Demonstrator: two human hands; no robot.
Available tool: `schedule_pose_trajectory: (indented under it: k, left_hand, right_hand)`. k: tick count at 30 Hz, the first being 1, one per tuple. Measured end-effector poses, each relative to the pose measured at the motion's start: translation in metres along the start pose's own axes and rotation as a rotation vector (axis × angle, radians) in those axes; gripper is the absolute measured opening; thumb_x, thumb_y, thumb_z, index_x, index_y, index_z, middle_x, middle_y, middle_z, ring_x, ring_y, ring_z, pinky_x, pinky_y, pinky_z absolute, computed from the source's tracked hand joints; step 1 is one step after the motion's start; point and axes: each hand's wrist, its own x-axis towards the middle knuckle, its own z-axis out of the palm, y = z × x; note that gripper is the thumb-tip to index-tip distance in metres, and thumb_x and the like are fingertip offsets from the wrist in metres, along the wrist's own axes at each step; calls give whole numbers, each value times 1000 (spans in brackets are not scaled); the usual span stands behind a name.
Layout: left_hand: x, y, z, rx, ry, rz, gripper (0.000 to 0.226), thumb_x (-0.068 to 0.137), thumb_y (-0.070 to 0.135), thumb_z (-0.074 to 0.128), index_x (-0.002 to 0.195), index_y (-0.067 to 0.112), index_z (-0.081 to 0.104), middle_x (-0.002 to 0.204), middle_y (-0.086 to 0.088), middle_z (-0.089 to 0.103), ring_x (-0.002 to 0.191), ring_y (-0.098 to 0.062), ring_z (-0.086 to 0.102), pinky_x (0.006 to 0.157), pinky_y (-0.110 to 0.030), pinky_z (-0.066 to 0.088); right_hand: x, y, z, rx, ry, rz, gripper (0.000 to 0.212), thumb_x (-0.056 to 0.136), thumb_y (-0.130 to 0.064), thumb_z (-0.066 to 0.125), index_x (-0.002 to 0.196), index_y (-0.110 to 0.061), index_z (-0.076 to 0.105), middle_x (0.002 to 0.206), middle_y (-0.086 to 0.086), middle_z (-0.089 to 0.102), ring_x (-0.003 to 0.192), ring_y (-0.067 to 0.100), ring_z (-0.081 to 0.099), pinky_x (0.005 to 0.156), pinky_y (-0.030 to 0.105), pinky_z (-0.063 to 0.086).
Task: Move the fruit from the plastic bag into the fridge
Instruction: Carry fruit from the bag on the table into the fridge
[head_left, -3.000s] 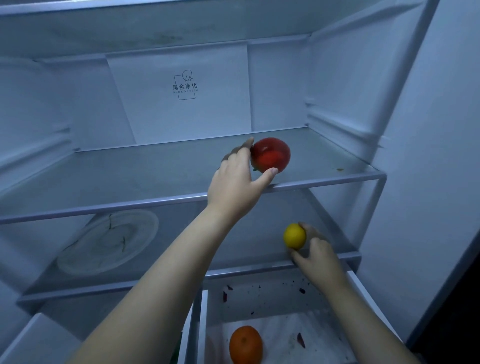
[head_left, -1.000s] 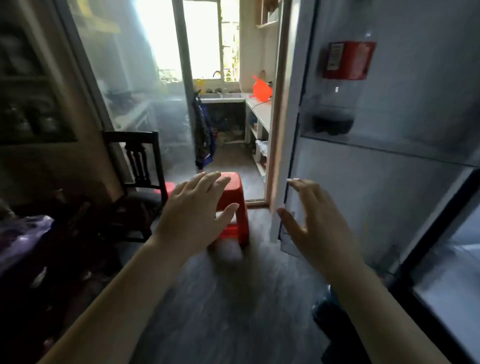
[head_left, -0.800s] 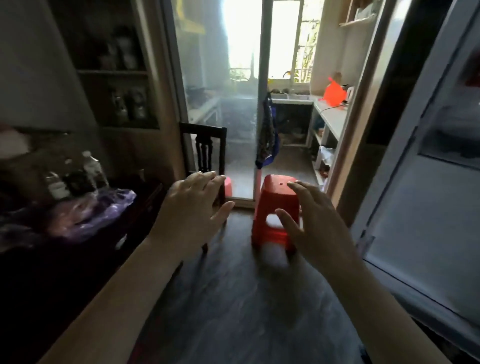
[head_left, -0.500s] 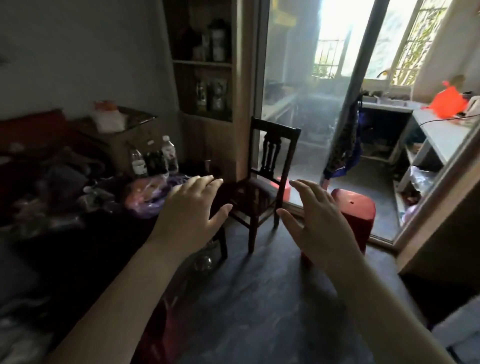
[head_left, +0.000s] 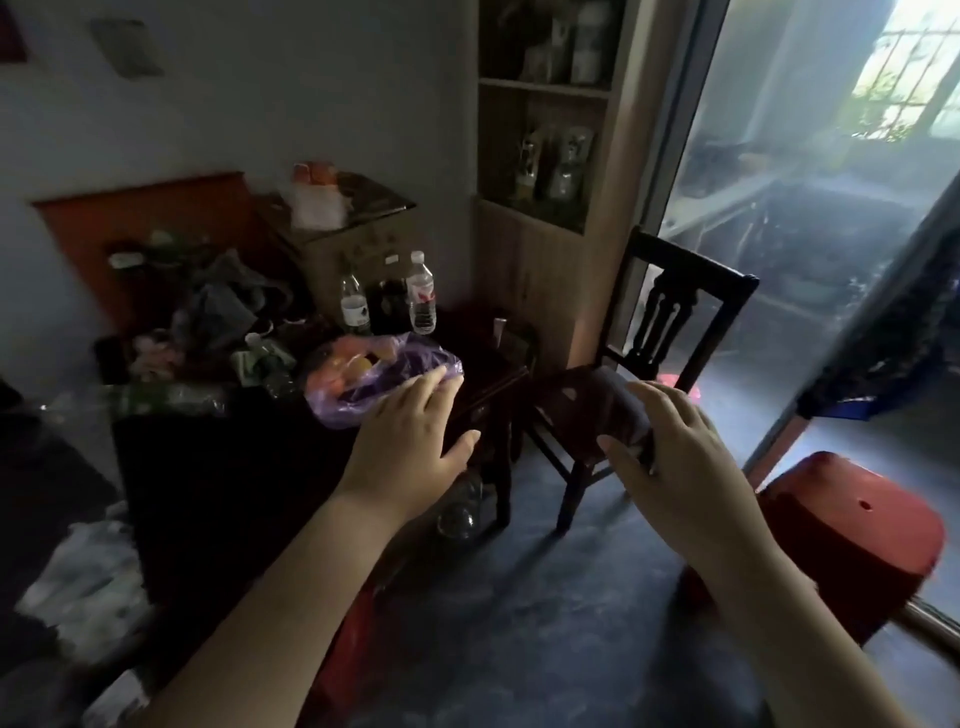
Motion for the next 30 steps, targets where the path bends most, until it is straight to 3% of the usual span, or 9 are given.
schedule_pose_trajectory:
  k: [4,17,21,30]
  left_hand:
    - [14,-27,16,34,-14,-93,64,90,50,45,142,14,38,147,-7,39,136,-22,35,108,-38,31]
    - [93,-201,112,30,-105,-311,60,91,48,41,140,14,40,143,-5,44,129,-23,43,103,-39,36]
    - [128,-259,150,5,-193,-297,56,93,41,45,143,15,37,146,-5,40,133,-23,38,106,-38,30]
    - [166,-339,205,-118,-268,-190,40,86,26,56,124,13,58,128,-5,58,120,-24,51,101,-37,39]
  right_hand:
    - [38,3,42,27,-85,-78,56,86,-35,61,135,-12,47,135,4,50,123,24,47,96,25,32]
    - [190,-43,233,13,-329,-292,57,86,-39,61,136,-15,45,135,1,50,124,22,46,100,29,38]
    - [249,-61,299,-11,-431,-289,56,86,-33,64,135,-12,46,133,4,52,123,26,48,97,33,41]
    - [321,-86,410,-34,-706,-232,57,92,-37,52,142,-17,34,144,-2,40,132,19,36,102,28,34]
